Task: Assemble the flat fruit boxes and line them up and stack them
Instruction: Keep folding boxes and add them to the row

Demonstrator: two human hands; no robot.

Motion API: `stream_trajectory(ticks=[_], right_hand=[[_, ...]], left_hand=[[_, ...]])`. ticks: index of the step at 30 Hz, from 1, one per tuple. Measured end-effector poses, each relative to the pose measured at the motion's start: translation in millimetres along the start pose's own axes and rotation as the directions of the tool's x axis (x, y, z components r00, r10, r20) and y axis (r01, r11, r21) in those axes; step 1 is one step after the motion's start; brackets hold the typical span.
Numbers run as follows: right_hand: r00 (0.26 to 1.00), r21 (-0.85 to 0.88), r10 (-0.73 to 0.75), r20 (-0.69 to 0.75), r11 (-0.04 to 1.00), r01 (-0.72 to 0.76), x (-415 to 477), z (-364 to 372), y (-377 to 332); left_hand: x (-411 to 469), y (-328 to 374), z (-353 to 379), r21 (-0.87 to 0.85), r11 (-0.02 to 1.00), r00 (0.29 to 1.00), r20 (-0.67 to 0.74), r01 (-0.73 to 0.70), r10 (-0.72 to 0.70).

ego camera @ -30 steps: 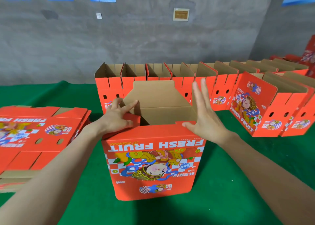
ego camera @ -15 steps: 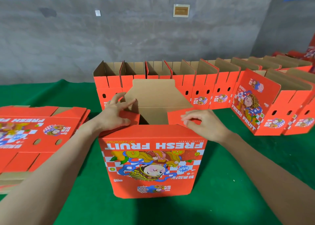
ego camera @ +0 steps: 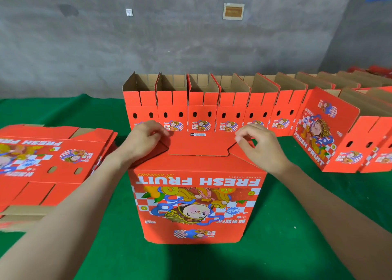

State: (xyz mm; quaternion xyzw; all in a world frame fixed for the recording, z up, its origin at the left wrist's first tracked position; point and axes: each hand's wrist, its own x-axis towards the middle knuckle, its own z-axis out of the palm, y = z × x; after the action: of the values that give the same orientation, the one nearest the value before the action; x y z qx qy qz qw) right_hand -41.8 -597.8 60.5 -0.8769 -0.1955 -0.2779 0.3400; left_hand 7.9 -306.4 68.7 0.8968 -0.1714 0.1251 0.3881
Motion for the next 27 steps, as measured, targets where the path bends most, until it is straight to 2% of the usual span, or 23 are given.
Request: stream_trajectory(ticks=[3, 5, 7, 9, 12, 16, 24, 27], right_hand=[[0.981, -0.009, 0.042, 0.189, 0.999, -0.041, 14, 1, -8], [0.92, -0.028, 0.083, 0.384, 0.997, -0.078, 26, 4, -12], [0.836, -0.103, 0.183, 0.518, 0.983, -0.152, 34, 9, -15], [0.813, -0.184, 0.247, 0.527, 0.967, -0.174, 38, 14, -14], [0.821, -0.25, 0.271, 0.503, 0.955, -0.161, 37, 17, -12], [0.863, -0.307, 0.26, 0.433, 0.943, -0.13, 30, 23, -9], [0.879, -0.383, 0.24, 0.413, 0.921, -0.071, 23, 28, -7], [0.873, -0.339, 0.246, 0.421, 0.936, -0.1, 23, 25, -7]], left_hand=[[3, 0, 1, 0.144, 0.989, 0.993, 0.115, 0.023, -0.04], [3, 0, 1, 0.19, 0.979, 0.973, 0.199, 0.08, -0.118], [2, 2, 0, 0.228, 0.968, 0.963, 0.218, 0.109, -0.16], [4, 4, 1, 0.294, 0.949, 0.958, 0.223, 0.11, -0.181], [7, 9, 6, 0.42, 0.902, 0.94, 0.259, 0.098, -0.222], [9, 11, 10, 0.503, 0.859, 0.932, 0.255, 0.098, -0.256], [5, 10, 15, 0.525, 0.845, 0.956, 0.184, 0.103, -0.23], [5, 11, 9, 0.394, 0.913, 0.957, 0.21, 0.102, -0.198]])
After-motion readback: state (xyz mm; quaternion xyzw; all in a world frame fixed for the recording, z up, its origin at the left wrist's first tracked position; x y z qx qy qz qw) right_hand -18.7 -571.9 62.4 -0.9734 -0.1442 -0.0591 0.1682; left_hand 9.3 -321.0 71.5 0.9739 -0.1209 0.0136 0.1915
